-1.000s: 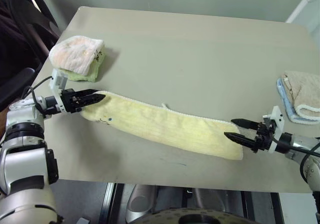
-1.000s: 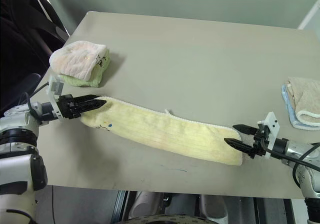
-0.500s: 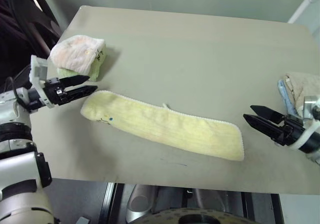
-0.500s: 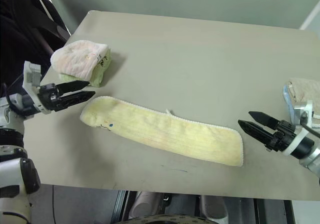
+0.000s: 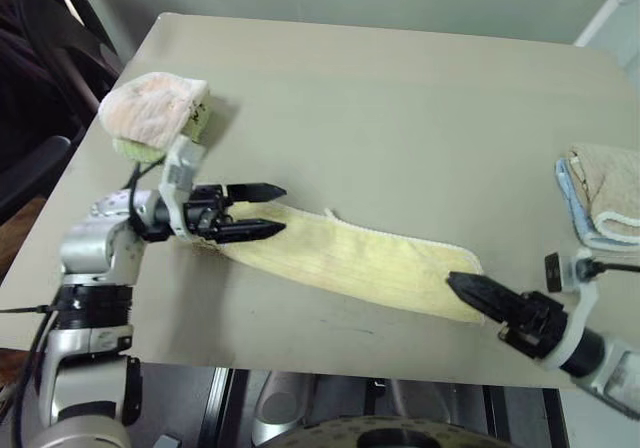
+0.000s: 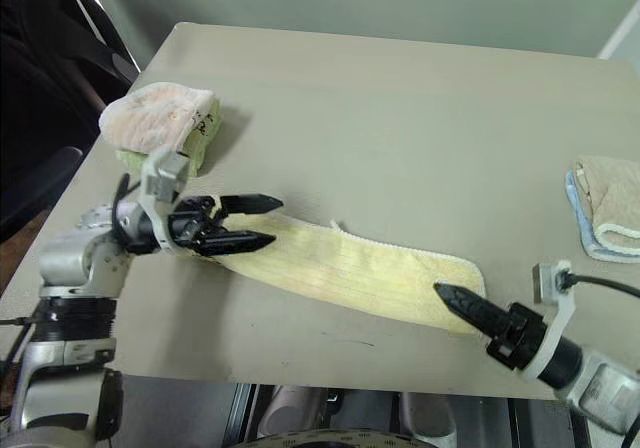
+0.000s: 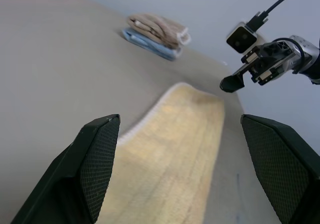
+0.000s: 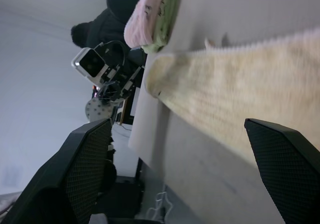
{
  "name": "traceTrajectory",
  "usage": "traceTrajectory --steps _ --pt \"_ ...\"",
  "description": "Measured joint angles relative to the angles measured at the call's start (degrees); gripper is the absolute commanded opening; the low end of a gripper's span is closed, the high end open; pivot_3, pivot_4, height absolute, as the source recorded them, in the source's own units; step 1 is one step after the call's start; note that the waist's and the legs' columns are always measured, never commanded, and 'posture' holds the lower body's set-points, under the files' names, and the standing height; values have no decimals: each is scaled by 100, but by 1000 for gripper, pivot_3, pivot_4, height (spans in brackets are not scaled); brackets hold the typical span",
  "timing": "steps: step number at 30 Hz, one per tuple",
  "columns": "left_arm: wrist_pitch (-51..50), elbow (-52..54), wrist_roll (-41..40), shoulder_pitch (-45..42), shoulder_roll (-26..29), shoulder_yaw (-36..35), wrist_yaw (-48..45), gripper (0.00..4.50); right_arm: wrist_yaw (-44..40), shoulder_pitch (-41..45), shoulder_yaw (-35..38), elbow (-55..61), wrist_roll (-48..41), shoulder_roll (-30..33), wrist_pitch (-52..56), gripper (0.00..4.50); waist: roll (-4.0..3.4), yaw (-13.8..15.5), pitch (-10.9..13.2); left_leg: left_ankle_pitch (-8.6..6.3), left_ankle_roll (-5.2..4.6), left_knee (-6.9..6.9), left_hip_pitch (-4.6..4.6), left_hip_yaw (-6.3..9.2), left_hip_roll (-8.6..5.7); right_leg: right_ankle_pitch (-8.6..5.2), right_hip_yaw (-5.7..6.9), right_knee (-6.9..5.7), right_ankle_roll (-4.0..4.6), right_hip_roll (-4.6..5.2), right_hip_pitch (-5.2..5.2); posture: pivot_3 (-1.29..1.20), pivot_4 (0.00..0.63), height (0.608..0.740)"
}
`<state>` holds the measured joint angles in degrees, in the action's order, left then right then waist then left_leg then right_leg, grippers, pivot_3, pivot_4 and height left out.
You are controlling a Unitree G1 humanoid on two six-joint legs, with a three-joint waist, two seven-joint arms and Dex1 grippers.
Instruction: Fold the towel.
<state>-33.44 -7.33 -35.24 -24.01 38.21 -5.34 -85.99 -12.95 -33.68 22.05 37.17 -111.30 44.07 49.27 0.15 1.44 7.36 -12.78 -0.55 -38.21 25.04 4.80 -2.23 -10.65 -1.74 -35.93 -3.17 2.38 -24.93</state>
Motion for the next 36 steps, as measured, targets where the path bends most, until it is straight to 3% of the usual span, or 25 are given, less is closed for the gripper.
traceTrajectory --steps 9,19,36 --pt "337 236 78 368 -553 510 162 4173 105 -1402 -513 566 -40 224 -524 4500 7 4 -5 -55 20 -9 -2 0 -2 3 0 2 -3 2 9 0 150 733" --pt "352 492 69 422 -759 644 437 4173 736 -813 -731 121 -47 -23 -992 4500 6 -7 -8 -55 6 -9 -5 2 -1 7 0 1 -9 1 11 0 150 733" --pt "357 634 69 316 -797 670 856 4173 748 -717 -763 -520 -51 -27 -497 4500 6 -2 -8 -52 23 -9 -2 -1 -2 4 -4 10 -13 2 13 0 150 733"
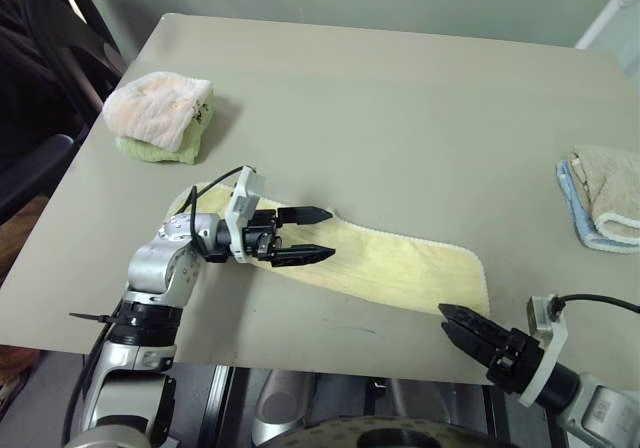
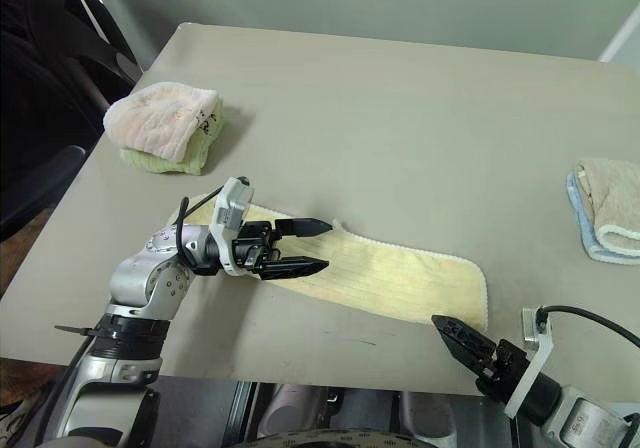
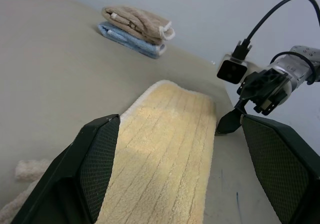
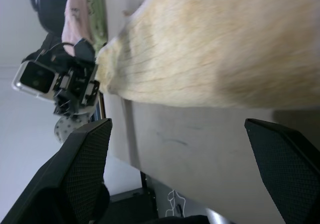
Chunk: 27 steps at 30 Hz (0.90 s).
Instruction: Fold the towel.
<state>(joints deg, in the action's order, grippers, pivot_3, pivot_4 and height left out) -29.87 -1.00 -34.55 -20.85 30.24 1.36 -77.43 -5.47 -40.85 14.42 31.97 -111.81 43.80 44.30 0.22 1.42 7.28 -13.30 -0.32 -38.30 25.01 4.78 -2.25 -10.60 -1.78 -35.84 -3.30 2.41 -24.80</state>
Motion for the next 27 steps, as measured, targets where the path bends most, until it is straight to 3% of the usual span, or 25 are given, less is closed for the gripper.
traceTrajectory --steps 23,27 --pt "269 -109 101 121 26 142 -28 4173 564 867 502 -840 -156 -551 274 4500 2 -9 -5 -15 -42 -14 1 2 -1 7 -5 1 1 0 12 0 150 733" --pt "241 11 96 78 27 143 55 4205 631 873 560 -899 -146 -550 331 3662 2 -9 -5 -23 -42 -14 5 1 -1 6 -5 3 0 0 10 0 150 733"
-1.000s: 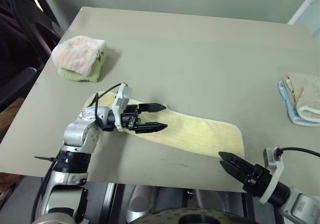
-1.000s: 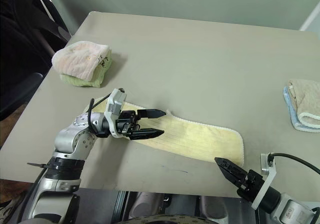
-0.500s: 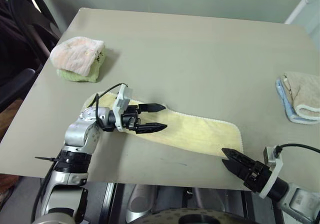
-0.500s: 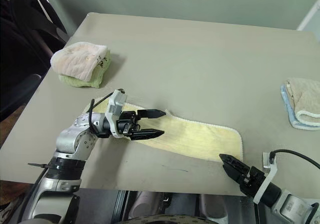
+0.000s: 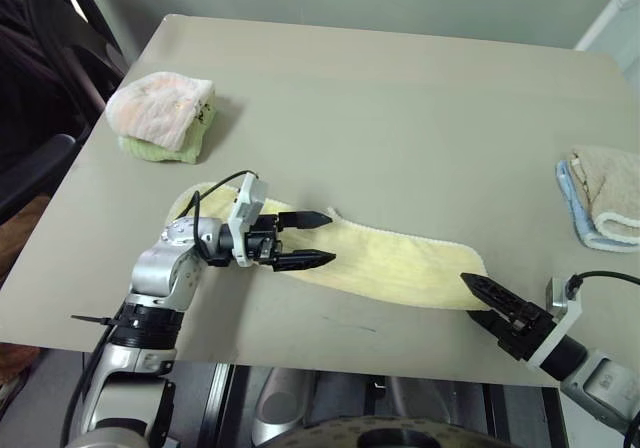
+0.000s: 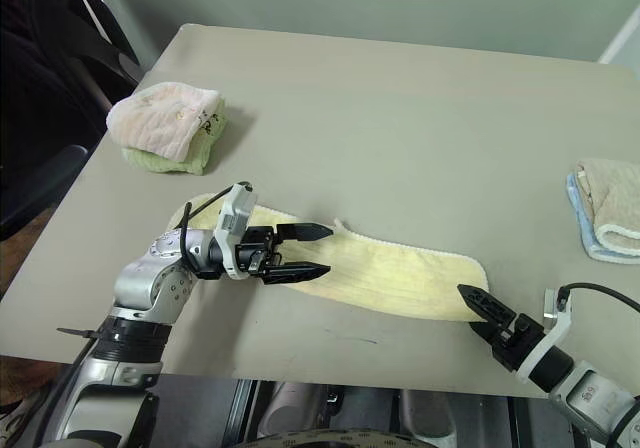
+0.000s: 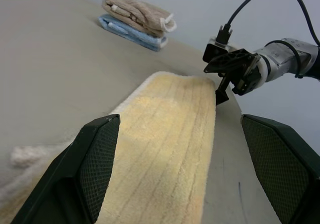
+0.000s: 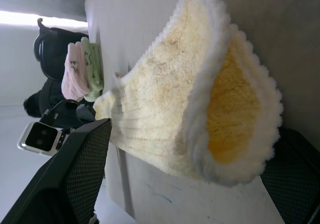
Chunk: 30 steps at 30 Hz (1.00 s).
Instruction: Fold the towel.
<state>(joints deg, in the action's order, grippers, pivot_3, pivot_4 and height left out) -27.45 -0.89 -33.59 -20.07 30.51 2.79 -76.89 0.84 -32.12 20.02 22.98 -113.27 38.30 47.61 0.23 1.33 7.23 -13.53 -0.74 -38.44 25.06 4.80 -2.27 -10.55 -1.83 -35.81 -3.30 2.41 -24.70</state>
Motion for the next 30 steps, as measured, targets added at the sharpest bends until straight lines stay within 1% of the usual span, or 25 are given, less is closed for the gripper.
traceTrajectory --steps 3,4,5,6,9,11,14,17,21,26,30 --pt "-39 105 -10 -10 -1 0 89 4205 49 -92 13 -41 21 38 43 2582 -1 0 0 -7 4 2 1 -1 0 -10 0 0 0 0 -3 0 150 733" --pt "-53 110 -11 -19 -1 1 106 4205 49 -127 20 -41 39 41 58 2309 -1 0 0 -8 9 3 0 -1 1 -13 1 0 0 0 -3 0 150 733" --pt "-59 110 -11 -26 -1 1 110 4205 48 -141 28 -40 44 41 68 1909 -1 -1 0 -8 14 4 0 -1 1 -16 1 0 -1 0 -4 0 150 733" --pt "-63 109 -11 -50 -1 11 112 4205 45 -155 49 -39 47 39 77 1649 -1 -2 0 -2 27 4 1 -2 1 -18 1 0 -2 0 -4 0 150 733" --pt "-60 105 -6 -156 -2 22 112 4205 41 -172 148 -37 50 36 83 611 -1 1 0 -2 32 4 0 -3 1 -23 0 0 -5 0 -3 0 150 733" --pt "-51 77 3 -184 -4 28 106 4205 37 -198 169 -35 50 33 91 27 -1 0 0 -5 36 4 1 -3 1 -28 0 0 -5 0 -4 0 150 733" --pt "-19 -3 18 -209 -14 52 96 4205 31 -227 321 -41 51 36 87 27 -1 1 0 -1 50 4 1 -4 1 -34 0 0 -7 1 -4 0 150 733" --pt "27 -121 40 -215 -21 64 67 4205 -104 -240 625 -177 51 161 176 27 -1 3 0 -4 52 4 1 -6 0 -39 -1 1 -8 4 -3 0 150 733" --pt "165 -277 109 -215 -20 67 -50 4205 -390 -222 1187 -510 52 561 428 27 -1 5 0 -9 55 4 2 -9 0 -44 -1 1 -5 6 -4 0 150 733" --pt "316 -426 158 -211 -23 68 -168 4205 -555 -61 1540 -942 94 993 671 27 -2 7 0 -15 53 6 2 -10 0 -50 0 -1 -5 6 -5 0 150 733" --pt "421 -490 167 -201 -26 67 -200 4205 -1044 -27 1779 -1186 635 1494 1039 27 -3 13 0 -17 54 6 4 -10 1 -51 2 -1 0 7 -5 0 150 733"
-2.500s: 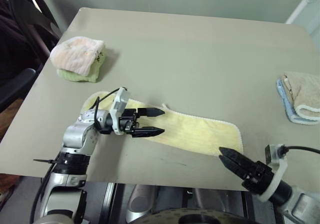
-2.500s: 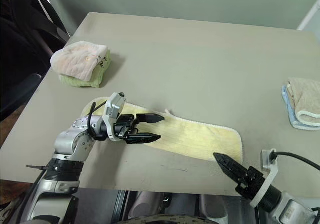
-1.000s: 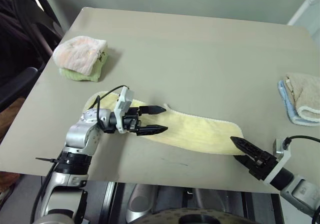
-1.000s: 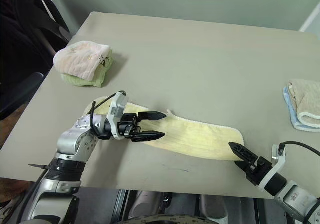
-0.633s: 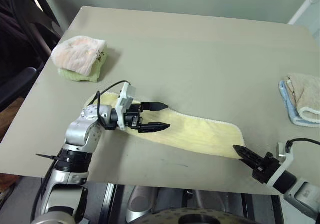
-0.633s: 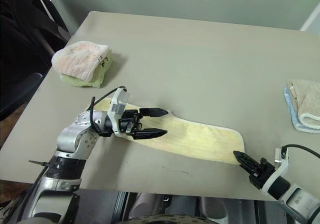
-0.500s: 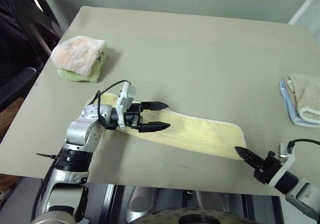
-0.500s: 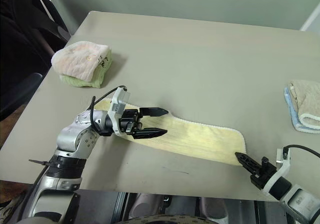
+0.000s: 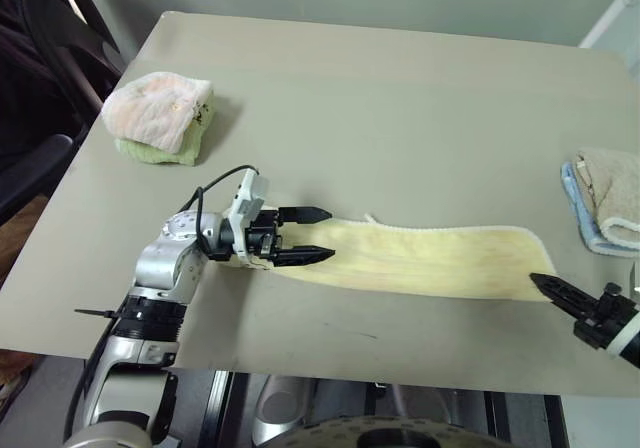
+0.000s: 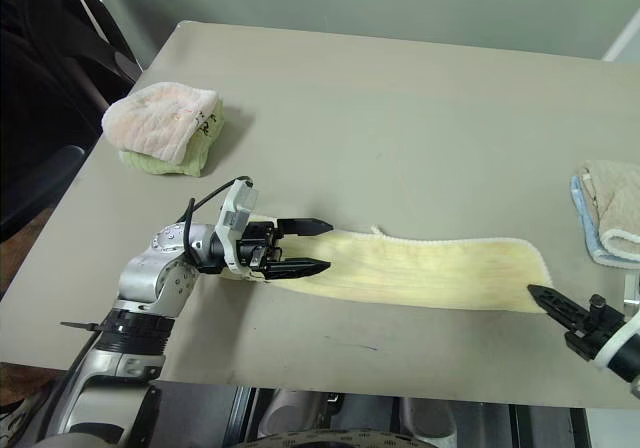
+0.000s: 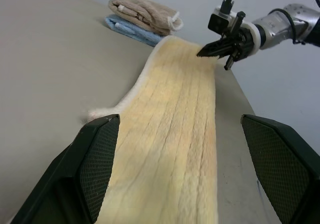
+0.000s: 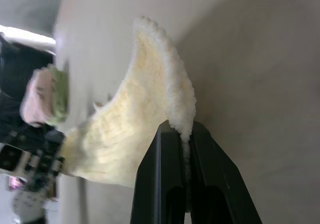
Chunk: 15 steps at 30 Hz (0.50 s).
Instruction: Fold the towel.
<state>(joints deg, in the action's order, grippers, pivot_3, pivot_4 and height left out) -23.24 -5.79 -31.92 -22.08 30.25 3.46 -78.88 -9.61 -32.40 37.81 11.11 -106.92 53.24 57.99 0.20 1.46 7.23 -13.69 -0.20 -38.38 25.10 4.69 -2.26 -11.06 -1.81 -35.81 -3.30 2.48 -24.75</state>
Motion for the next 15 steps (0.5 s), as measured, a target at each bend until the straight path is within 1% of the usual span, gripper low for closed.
traceTrajectory --steps 4,10,15 --pt "62 -20 6 10 -1 0 -23 4205 -369 51 25 283 484 109 249 27 -2 1 0 -2 -1 1 -1 0 1 0 4 -5 3 -1 -1 0 150 733" --pt "84 -95 22 -10 -16 -1 -17 4205 -784 410 10 1587 1015 213 283 27 -3 -8 0 13 -29 0 -5 -2 1 0 3 -7 3 -1 -1 0 150 733" --pt "84 -102 62 -53 -17 -1 19 4205 -969 712 10 2152 1120 235 203 27 -3 4 0 21 -45 -2 -3 -2 -1 4 2 -6 8 0 0 0 150 733"
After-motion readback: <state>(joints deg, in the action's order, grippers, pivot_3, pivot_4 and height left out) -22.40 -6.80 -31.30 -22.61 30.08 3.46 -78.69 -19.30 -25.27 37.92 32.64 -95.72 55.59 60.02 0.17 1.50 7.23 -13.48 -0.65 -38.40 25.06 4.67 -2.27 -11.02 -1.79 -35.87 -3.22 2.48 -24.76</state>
